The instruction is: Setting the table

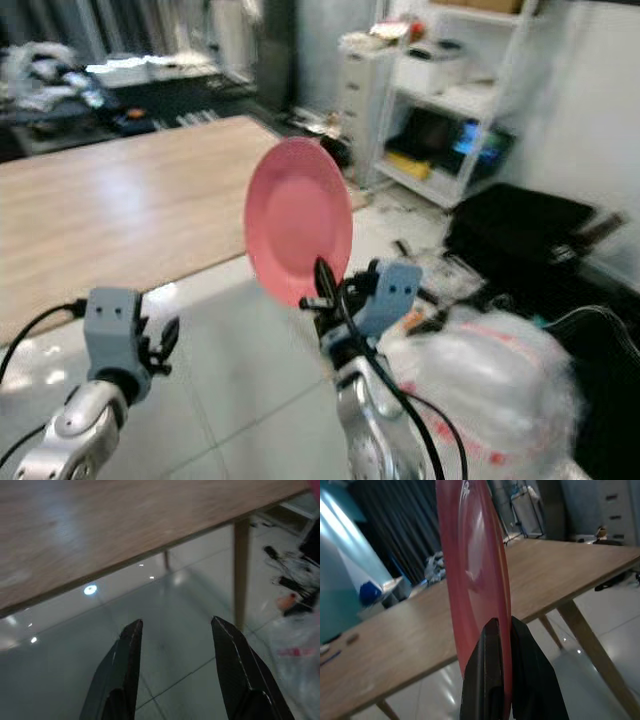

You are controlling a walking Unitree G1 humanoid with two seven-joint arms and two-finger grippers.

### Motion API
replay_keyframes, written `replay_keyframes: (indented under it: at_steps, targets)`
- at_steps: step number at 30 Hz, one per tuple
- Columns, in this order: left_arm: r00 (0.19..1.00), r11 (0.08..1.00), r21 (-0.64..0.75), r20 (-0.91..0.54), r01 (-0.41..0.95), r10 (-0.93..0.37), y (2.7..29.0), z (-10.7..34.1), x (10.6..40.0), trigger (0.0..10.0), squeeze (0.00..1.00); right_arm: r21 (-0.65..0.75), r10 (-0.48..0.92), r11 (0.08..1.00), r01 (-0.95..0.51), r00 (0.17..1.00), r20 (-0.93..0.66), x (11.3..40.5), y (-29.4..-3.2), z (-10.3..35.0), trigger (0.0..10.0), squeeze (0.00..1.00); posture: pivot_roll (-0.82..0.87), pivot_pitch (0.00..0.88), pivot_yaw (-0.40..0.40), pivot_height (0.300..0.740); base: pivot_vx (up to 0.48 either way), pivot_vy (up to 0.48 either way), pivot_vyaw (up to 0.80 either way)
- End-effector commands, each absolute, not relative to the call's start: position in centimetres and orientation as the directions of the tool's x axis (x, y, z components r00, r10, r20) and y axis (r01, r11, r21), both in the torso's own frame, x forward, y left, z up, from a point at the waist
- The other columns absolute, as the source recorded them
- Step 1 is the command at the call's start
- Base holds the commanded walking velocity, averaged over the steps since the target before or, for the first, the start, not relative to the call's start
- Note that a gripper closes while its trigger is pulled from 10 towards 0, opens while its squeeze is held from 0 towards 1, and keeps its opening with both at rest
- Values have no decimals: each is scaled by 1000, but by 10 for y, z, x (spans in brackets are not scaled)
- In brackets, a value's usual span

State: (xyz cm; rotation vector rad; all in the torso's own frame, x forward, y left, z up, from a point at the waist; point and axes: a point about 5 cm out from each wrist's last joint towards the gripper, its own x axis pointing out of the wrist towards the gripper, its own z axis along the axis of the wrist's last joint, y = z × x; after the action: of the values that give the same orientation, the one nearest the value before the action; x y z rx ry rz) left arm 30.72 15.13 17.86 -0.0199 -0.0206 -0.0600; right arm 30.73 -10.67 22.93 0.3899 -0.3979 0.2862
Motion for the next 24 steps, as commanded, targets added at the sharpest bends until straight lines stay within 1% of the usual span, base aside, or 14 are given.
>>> replay_keyframes:
  at_steps: [1,7,9,11,12,13,24]
  targets:
    - [999,999,-12,-12,53,-53,153,172,307,10000,0,314,192,883,-349,879,437,306,-106,231,10000,180,25,146,82,740,0,0,756]
    - [999,999,-11,-15,44,-45,153,172,307,10000,0,314,192,883,-349,879,436,306,-106,231,10000,184,24,148,82,740,0,0,752]
    - [1000,1000,-2,-11,29,-29,155,172,308,10000,0,313,197,883,-351,880,432,306,-105,231,10000,149,24,150,82,740,0,0,647]
    - [1000,1000,11,2,12,-12,158,173,309,10000,0,312,205,881,-357,880,428,305,-104,230,10000,110,25,151,82,740,122,0,0]
    - [1000,1000,11,2,12,-12,158,173,309,10000,0,312,205,881,-357,880,428,305,-104,230,10000,110,25,151,82,740,244,0,0]
    - [1000,1000,26,3,-12,12,162,173,310,10000,0,322,207,875,-363,880,428,305,-103,230,10000,71,26,152,82,740,480,0,0]
    - [999,999,24,-2,-38,38,167,173,310,10000,0,333,196,874,-355,882,428,305,-104,230,10000,63,27,154,83,740,480,0,0]
